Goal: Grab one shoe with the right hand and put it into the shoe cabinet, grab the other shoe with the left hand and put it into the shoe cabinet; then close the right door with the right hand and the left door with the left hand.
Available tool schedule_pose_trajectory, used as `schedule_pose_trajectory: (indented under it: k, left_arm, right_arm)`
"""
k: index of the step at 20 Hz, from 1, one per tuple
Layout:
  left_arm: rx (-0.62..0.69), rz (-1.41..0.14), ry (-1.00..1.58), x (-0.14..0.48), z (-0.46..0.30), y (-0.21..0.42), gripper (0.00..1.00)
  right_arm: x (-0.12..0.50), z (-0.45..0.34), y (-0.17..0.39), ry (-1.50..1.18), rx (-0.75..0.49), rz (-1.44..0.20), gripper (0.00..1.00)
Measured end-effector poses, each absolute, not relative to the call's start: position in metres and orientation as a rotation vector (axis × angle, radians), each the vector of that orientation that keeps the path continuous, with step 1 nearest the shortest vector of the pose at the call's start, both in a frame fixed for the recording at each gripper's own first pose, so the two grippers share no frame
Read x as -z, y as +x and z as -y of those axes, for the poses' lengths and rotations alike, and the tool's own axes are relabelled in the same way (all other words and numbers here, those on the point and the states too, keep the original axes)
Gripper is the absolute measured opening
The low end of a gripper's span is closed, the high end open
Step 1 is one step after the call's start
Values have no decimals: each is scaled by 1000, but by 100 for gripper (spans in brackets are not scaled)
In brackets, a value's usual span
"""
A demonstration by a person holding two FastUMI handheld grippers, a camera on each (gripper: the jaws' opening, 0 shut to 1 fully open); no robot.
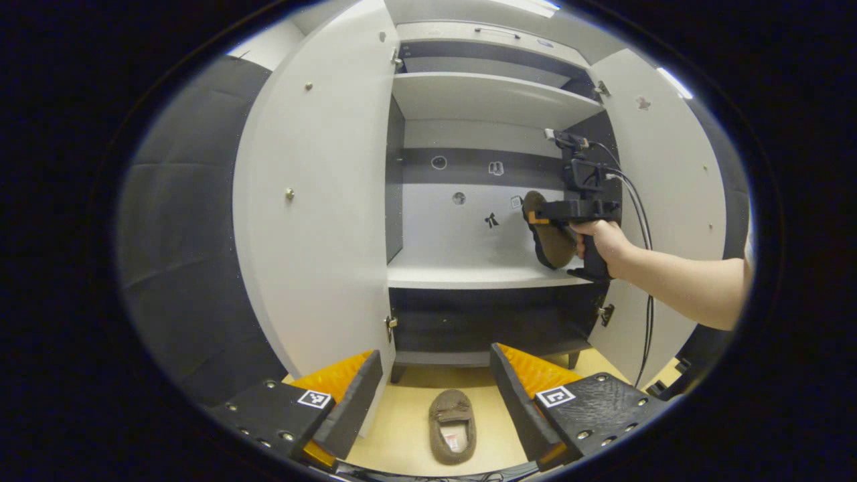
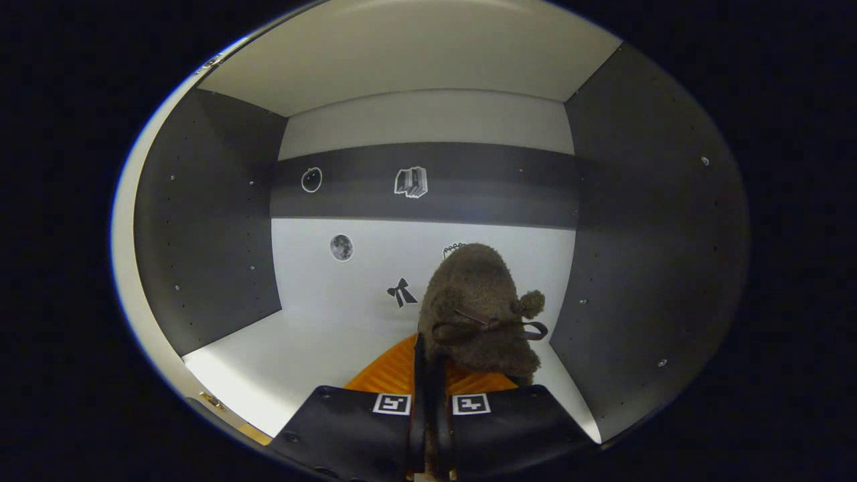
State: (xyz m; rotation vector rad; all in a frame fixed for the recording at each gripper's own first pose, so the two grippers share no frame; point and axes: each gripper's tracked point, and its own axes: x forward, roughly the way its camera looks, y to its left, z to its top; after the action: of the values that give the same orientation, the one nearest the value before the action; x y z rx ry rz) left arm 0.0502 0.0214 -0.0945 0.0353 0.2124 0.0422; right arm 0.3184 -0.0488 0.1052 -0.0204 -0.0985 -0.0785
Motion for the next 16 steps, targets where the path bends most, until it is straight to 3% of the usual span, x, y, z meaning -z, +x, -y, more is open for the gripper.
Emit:
schedule_pose_trajectory:
  k: [1, 2, 3, 4, 5, 7, 8, 13, 16]
  left_arm:
    - [-40, -210, 38, 94, -20, 51, 94]
    - [-39, -205, 40, 93, -21, 53, 94]
    - [-39, -202, 39, 93, -20, 53, 94]
    - [-37, -201, 36, 93, -19, 54, 94]
    - [-37, -201, 32, 93, -19, 53, 94]
    - [-37, -202, 27, 94, -20, 53, 94]
    - [-38, -201, 21, 94, -21, 53, 94]
    - [-35, -186, 21, 90, -24, 48, 94]
    - [-39, -193, 25, 94, -31, 45, 94]
  right_arm:
    - [-104, 49, 319, -26, 83, 100, 8]
    - [-103, 50, 320, -33, 86, 98, 6]
    - [-102, 49, 320, -34, 86, 96, 12]
    - [-100, 48, 320, -35, 85, 90, 12]
    - [-98, 49, 320, -34, 88, 76, 22]
    - [-93, 45, 317, -34, 64, 57, 23]
    - [-94, 45, 315, -34, 66, 52, 31]
    - [-110, 45, 289, 1, 73, 93, 96]
    - [-119, 40, 259, 1, 76, 126, 99]
